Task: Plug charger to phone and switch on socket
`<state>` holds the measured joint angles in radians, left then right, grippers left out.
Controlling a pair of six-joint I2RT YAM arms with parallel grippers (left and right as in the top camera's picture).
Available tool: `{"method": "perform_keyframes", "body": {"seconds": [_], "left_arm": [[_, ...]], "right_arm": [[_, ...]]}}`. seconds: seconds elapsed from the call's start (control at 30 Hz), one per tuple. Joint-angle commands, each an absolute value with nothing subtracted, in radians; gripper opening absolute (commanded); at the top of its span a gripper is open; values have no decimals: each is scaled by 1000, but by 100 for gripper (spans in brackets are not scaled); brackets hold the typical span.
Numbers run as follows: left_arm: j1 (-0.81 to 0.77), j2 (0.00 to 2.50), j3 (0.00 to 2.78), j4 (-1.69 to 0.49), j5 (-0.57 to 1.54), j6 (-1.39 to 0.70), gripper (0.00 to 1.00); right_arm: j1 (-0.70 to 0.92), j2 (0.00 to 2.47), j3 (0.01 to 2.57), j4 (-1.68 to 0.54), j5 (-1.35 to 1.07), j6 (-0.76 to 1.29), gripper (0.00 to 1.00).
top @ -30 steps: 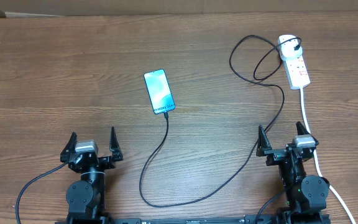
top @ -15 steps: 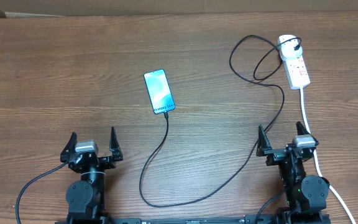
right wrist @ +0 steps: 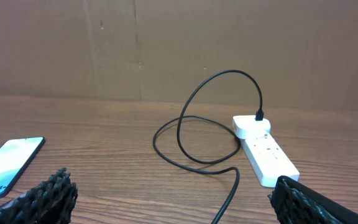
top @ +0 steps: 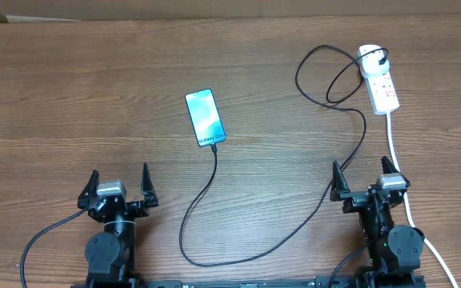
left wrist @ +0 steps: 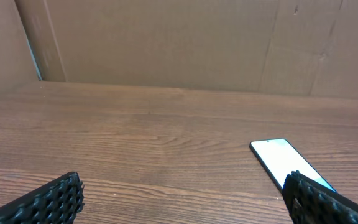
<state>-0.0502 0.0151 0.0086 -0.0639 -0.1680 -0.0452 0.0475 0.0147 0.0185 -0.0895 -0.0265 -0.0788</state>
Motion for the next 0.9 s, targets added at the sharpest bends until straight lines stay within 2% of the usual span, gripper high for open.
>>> {"method": "perform_keyframes", "body": {"seconds": [0.0,0.27,0.87], "left_arm": [[-46,4,6,-64,-160,-37,100],[-46,4,6,-64,-161,-37,100],[-46,4,6,-64,-160,-37,100]], "right_arm": [[53,3,8,-85,-38,-21,100],[53,3,9,-88,-15,30,100],[53,3,9,-87,3,-57,100]]}}
